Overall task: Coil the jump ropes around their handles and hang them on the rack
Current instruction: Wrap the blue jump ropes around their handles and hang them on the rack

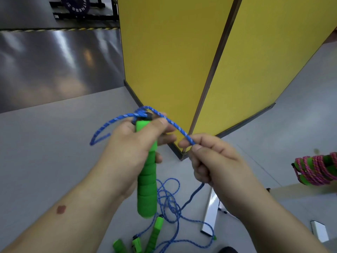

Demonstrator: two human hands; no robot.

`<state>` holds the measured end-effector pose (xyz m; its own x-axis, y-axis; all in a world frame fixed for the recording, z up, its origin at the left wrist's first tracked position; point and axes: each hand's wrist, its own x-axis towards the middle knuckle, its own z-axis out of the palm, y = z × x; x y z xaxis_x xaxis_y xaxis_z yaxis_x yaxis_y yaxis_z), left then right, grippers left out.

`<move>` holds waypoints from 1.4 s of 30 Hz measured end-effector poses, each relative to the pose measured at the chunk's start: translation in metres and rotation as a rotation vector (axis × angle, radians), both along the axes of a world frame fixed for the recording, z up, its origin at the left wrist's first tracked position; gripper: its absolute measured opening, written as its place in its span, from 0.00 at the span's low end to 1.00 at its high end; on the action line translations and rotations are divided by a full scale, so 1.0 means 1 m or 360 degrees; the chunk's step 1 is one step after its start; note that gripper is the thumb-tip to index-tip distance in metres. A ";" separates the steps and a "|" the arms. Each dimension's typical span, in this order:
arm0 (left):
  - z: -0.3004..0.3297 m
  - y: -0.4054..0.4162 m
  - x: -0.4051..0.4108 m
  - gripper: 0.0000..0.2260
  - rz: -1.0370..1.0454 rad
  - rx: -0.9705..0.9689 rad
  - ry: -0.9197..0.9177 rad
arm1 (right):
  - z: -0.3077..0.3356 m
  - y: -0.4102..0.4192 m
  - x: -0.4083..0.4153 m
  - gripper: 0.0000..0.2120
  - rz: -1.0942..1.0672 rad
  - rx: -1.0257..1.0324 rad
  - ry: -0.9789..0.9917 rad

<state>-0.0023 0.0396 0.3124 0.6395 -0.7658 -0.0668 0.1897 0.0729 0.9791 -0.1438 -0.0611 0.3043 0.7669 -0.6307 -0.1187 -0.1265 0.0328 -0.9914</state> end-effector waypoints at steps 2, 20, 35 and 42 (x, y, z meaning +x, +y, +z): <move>-0.005 -0.001 -0.017 0.12 -0.0224 -0.0006 -0.0020 | 0.006 0.004 0.005 0.15 -0.0083 0.0076 -0.0208; 0.003 -0.006 -0.004 0.12 0.0137 -0.0159 0.0247 | -0.006 0.010 0.001 0.13 0.0257 -0.0062 0.0133; -0.009 -0.004 -0.027 0.11 -0.0207 0.0091 -0.0068 | 0.008 0.009 0.004 0.11 -0.0282 -0.0123 -0.0354; 0.001 -0.003 -0.010 0.12 0.0093 -0.0002 0.0169 | -0.011 0.005 0.003 0.15 0.0180 0.0056 0.0172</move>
<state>-0.0124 0.0369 0.3137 0.6723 -0.7278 -0.1356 0.2877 0.0881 0.9536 -0.1412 -0.0560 0.2931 0.8143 -0.5351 -0.2250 -0.2372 0.0471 -0.9703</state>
